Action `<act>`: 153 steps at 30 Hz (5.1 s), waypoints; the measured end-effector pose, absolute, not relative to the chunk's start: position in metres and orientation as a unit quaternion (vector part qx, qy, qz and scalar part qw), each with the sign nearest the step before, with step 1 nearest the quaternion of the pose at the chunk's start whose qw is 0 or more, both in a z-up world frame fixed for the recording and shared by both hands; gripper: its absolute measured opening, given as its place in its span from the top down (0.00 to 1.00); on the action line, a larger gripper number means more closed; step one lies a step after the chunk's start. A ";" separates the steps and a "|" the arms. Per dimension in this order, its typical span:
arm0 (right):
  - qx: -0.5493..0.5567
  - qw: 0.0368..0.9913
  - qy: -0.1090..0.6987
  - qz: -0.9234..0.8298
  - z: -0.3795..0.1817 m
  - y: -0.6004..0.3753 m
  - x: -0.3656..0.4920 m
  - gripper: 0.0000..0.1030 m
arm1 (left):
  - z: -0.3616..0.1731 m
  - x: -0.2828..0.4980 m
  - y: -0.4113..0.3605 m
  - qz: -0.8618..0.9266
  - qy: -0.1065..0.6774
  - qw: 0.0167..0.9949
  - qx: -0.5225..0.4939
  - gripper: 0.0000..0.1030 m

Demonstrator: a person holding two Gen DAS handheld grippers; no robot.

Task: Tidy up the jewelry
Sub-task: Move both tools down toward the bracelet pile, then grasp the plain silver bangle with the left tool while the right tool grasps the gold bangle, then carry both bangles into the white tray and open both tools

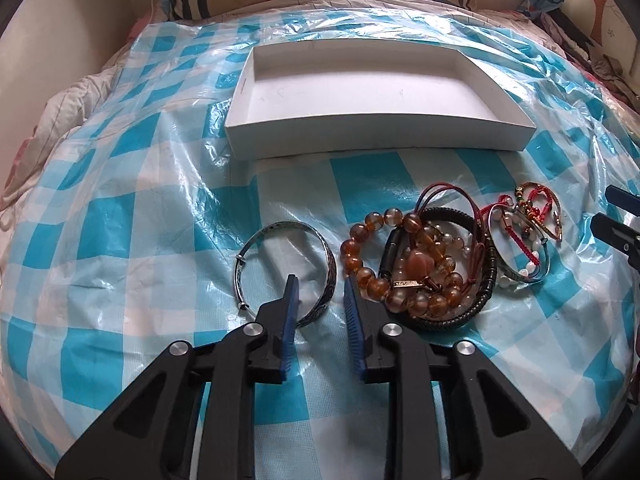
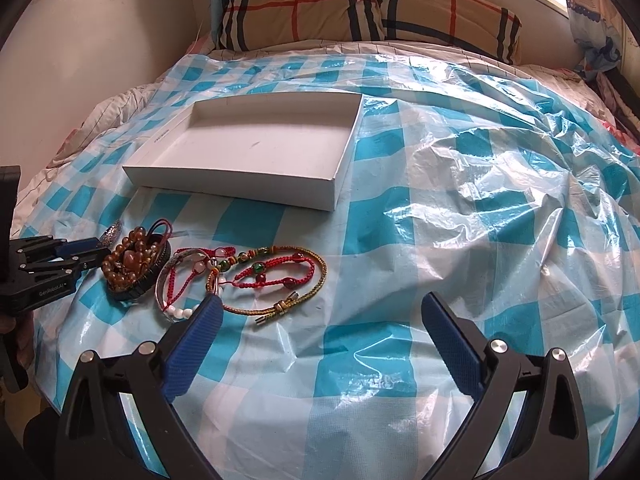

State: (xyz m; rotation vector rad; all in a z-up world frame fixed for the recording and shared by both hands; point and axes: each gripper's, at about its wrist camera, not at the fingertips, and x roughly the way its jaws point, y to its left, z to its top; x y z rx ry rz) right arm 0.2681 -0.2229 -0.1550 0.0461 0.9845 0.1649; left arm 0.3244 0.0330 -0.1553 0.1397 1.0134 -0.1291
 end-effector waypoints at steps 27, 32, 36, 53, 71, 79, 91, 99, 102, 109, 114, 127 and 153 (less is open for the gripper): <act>0.037 0.838 0.529 0.127 -0.187 -0.221 0.302 0.87 | -0.148 0.302 0.049 -0.072 0.475 0.877 0.031 0.97; 0.054 0.847 0.515 0.124 -0.172 -0.232 0.286 0.89 | -0.133 0.294 0.048 -0.096 0.465 0.880 0.018 0.97; 0.063 0.852 0.505 0.125 -0.164 -0.233 0.282 0.90 | -0.129 0.294 0.050 -0.092 0.459 0.883 0.023 0.97; 0.101 0.876 0.445 0.153 -0.114 -0.235 0.248 0.93 | -0.103 0.273 0.044 -0.117 0.439 0.891 -0.002 0.97; 0.045 0.838 0.533 0.112 -0.190 -0.236 0.284 0.92 | -0.138 0.278 0.034 -0.115 0.482 0.868 0.030 0.95; 0.128 0.855 0.480 0.152 -0.153 -0.245 0.261 0.96 | -0.148 0.275 0.027 -0.102 0.494 0.861 0.068 0.83; 0.138 0.902 0.369 0.176 -0.088 -0.230 0.235 0.96 | -0.087 0.263 0.006 -0.152 0.404 0.902 0.016 0.96; 0.121 0.919 0.339 0.159 -0.078 -0.230 0.245 0.96 | -0.067 0.273 -0.011 -0.168 0.359 0.918 -0.012 0.96; 0.119 0.922 0.333 0.156 -0.078 -0.230 0.255 0.96 | -0.065 0.282 -0.017 -0.169 0.353 0.920 -0.013 0.96; 0.118 0.927 0.318 0.160 -0.078 -0.226 0.282 0.96 | -0.063 0.305 -0.024 -0.163 0.339 0.926 -0.013 0.96; 0.115 0.928 0.315 0.162 -0.086 -0.221 0.305 0.96 | -0.066 0.325 -0.026 -0.157 0.336 0.928 -0.016 0.96; 0.120 0.926 0.309 0.181 -0.102 -0.203 0.357 0.96 | -0.073 0.368 -0.033 -0.142 0.327 0.934 -0.011 0.96; 0.083 0.923 0.359 0.113 -0.118 -0.216 0.369 0.57 | -0.103 0.402 -0.049 -0.110 0.377 0.919 0.016 0.91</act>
